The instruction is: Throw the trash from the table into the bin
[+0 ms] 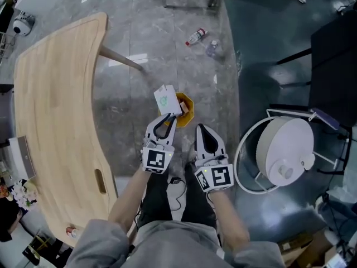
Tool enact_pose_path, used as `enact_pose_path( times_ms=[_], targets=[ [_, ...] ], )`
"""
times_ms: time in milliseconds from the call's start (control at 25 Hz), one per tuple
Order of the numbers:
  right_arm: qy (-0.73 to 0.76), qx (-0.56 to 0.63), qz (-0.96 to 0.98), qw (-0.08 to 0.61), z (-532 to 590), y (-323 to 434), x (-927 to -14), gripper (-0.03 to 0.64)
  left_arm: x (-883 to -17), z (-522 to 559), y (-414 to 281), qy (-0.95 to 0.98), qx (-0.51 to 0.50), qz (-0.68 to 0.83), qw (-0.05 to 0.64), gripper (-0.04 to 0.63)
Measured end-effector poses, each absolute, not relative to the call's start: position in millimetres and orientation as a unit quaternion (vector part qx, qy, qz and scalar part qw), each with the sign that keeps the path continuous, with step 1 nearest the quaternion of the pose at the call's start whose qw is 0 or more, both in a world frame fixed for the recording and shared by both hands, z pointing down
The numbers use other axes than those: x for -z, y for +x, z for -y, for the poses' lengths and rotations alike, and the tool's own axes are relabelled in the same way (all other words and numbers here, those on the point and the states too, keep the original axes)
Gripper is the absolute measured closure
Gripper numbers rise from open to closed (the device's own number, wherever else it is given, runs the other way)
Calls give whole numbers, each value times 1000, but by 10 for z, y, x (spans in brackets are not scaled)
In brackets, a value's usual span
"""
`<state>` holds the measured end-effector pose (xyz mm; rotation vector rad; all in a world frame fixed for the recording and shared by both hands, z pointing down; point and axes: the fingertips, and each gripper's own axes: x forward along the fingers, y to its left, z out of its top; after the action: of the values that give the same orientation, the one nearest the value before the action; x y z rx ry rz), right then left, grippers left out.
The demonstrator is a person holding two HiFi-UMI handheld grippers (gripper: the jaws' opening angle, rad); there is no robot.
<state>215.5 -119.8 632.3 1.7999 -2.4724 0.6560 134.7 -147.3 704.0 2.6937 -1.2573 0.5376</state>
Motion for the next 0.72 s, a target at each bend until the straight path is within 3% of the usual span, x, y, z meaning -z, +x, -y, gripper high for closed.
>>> enact_pose_path(
  times_ms=[720],
  targets=[
    [591, -232, 772, 7, 1018, 2352, -7227, 614, -9010, 1143, 1596, 896, -248, 356, 99, 522]
  ],
)
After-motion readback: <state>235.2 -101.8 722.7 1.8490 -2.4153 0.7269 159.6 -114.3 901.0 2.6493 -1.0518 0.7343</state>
